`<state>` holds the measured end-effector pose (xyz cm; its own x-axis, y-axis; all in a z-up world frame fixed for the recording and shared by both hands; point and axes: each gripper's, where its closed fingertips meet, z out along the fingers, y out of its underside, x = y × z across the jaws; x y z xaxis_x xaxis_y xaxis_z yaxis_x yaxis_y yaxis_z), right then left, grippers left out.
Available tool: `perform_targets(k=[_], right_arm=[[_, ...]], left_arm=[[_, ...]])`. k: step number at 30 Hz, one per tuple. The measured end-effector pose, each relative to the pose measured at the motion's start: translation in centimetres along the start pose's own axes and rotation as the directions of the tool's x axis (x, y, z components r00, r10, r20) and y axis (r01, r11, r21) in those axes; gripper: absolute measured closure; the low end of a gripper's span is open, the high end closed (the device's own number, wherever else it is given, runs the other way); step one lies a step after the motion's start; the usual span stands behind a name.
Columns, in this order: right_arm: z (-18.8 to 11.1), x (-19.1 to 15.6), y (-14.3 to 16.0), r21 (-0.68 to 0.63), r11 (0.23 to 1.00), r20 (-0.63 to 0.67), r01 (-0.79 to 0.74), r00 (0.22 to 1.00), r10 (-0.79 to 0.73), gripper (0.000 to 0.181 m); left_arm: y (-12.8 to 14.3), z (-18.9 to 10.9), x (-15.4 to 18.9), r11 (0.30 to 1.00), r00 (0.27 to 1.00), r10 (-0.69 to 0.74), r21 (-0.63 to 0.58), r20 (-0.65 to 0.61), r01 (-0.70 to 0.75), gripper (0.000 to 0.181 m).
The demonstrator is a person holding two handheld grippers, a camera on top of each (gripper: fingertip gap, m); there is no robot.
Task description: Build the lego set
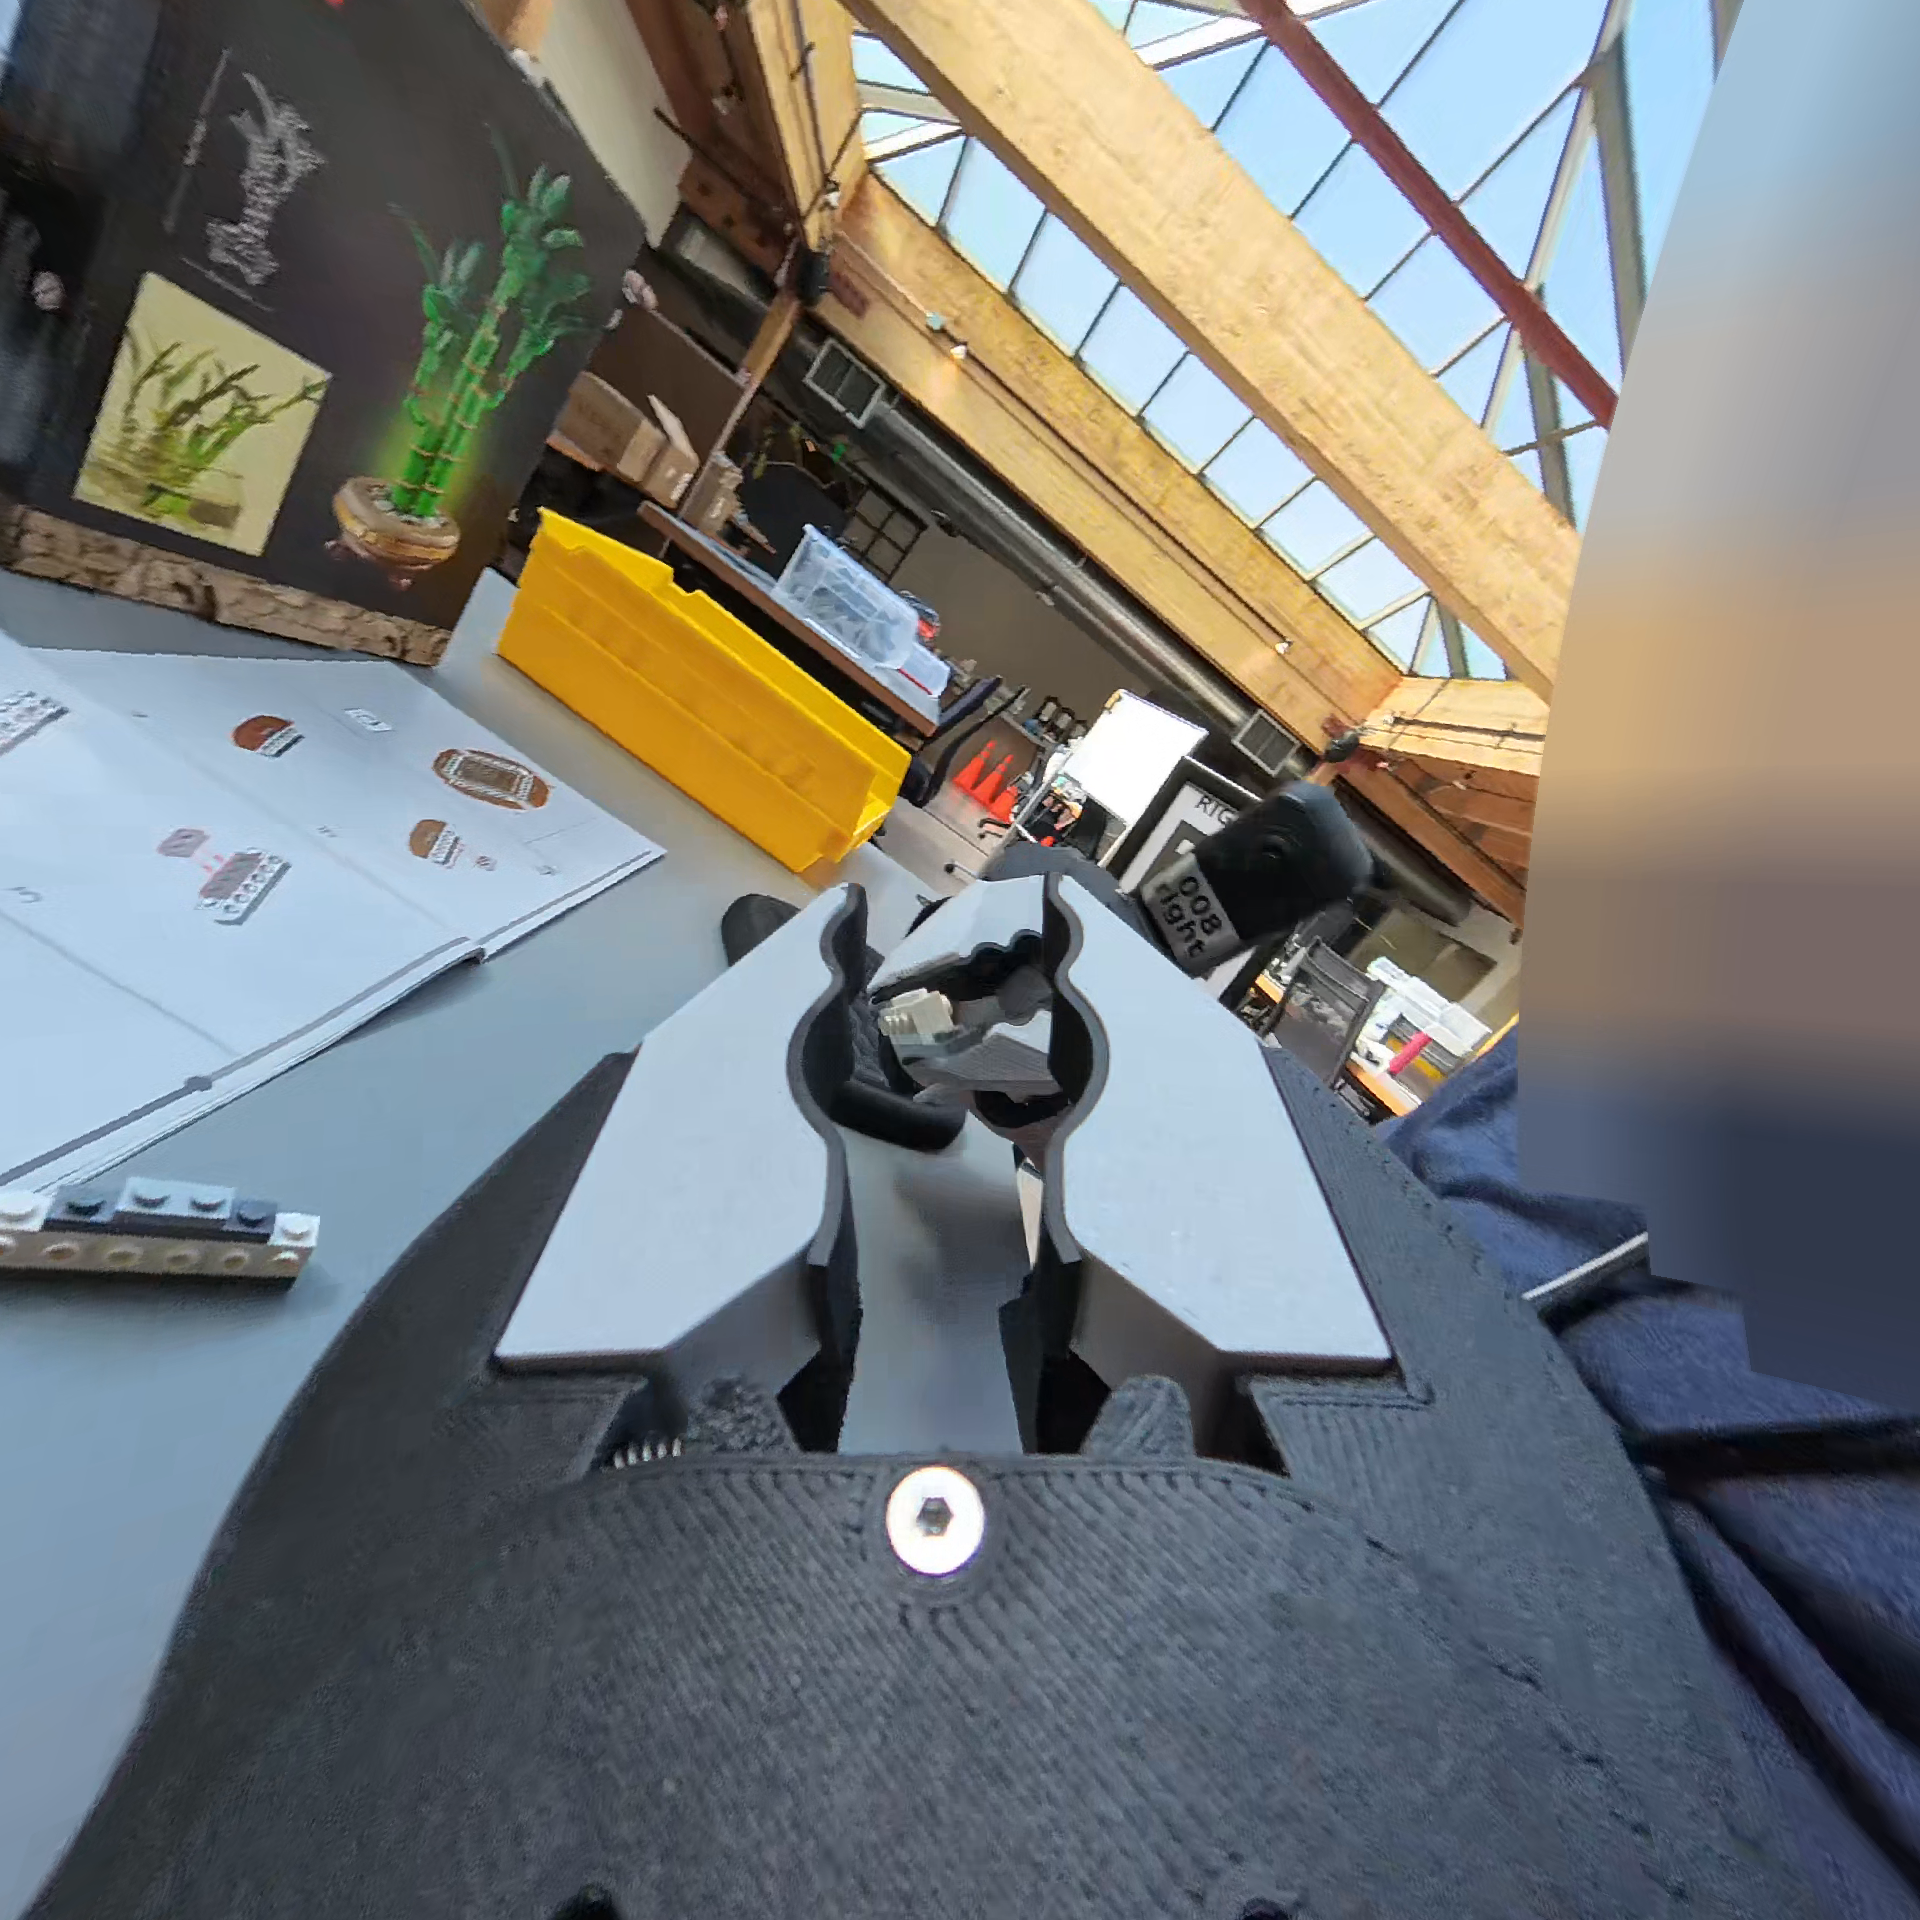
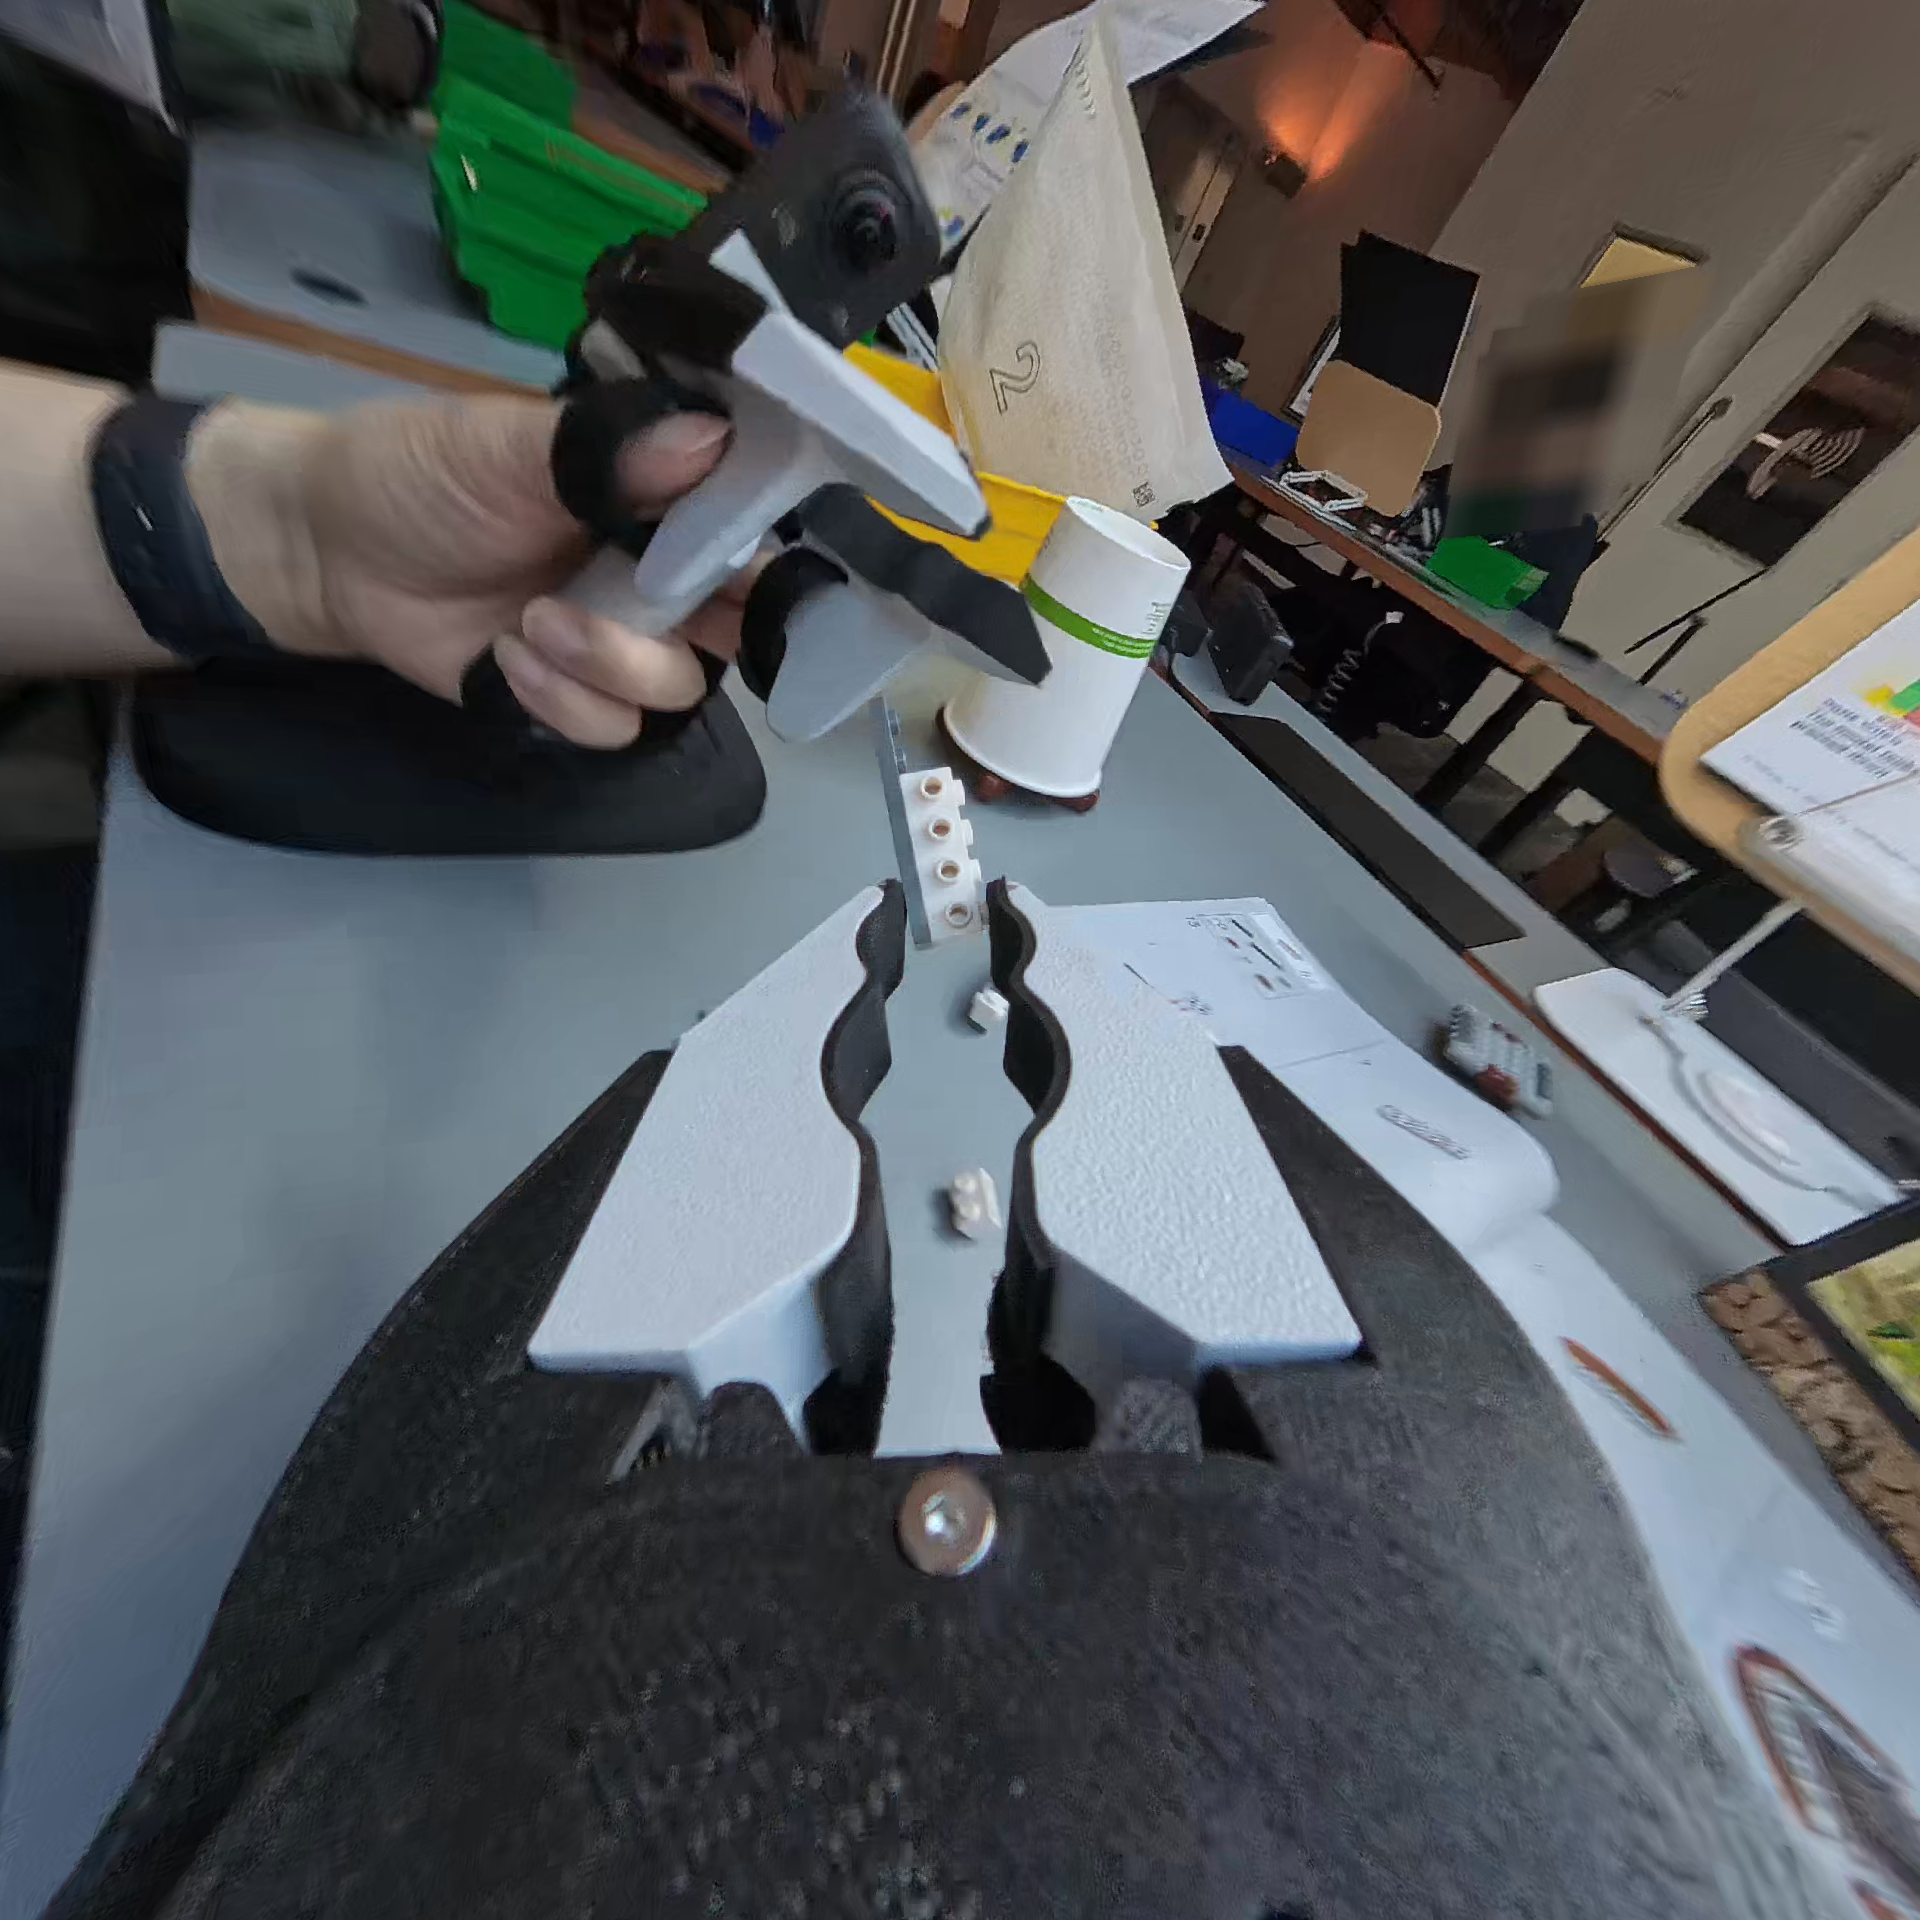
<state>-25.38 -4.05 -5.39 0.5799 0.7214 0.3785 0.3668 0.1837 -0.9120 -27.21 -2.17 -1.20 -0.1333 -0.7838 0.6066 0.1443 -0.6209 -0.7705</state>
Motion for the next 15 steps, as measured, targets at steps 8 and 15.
perform_targets(k=[8, 15], right_arm=[[0.1, -1.1, -7.2, 0.205, 0.655, 0.574, -0.727, 0.631, 0.521, 0.167], [1.6, -2.1, -7.9, 0.171, 0.638, 0.635, -0.75, 0.579, 0.511, 0.167]], left_arm=[[0.2, -3.1, 4.3, 0.913, 0.913, 0.409, 0.005, -0.003, -0.409, 0.116], [-1.1, -2.4, 5.1, 0.938, 0.946, 0.323, 0.144, -0.025, -0.316, 0.137]])
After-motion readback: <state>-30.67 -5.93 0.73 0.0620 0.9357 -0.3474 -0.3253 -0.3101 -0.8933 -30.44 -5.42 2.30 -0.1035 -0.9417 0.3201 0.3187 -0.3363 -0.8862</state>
